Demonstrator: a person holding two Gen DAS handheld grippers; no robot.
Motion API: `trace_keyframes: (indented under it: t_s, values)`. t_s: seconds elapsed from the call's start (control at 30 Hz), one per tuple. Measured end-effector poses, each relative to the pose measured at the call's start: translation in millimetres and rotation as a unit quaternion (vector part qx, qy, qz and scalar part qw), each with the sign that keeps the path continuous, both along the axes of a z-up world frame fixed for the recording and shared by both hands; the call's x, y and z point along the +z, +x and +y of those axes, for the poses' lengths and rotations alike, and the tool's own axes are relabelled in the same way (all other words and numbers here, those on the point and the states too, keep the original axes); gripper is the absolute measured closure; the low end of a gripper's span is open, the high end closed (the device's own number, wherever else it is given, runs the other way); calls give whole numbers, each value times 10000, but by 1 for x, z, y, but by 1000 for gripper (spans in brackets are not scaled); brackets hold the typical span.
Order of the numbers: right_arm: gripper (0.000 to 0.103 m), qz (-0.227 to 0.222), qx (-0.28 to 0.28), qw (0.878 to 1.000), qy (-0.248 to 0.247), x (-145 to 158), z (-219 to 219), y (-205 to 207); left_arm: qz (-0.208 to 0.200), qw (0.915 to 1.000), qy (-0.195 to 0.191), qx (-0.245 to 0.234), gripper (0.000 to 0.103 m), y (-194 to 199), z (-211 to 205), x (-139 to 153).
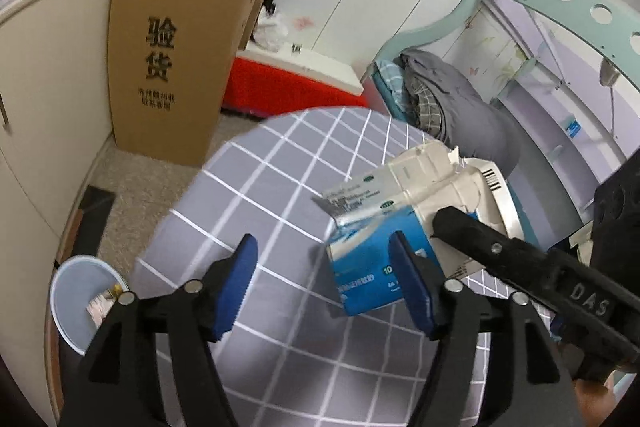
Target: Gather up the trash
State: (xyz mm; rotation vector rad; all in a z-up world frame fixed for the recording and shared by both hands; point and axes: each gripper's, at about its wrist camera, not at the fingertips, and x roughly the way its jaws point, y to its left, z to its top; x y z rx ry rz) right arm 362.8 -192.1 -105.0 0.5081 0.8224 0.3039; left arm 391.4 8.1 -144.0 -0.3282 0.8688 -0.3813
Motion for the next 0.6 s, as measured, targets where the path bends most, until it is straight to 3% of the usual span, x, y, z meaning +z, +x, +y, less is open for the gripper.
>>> trace_keyframes:
  t_s: [0.17,0.3,0.33,0.4,0.6]
  values:
    - [85,404,-182,9909,1269,-28,-38,0,372,9982,-419,197,35,4,-7,-12]
    - [84,585,-317,9837,1671,-42,-53,-3,548,9961,-664,184,35,5,-20,-16]
    - [79,573,-323,9847,1614,-42,-54,-5,550,9961,-651,216,35,6,-21,-16]
    - [52,641,-381,9899,1207,-41,-53,-8,554,9961,-625,301,35,6,-26,-17]
    - [47,456,-675,9965,-207,-34,-60,-23,459,9974,-453,325,35,-4,-37,-17]
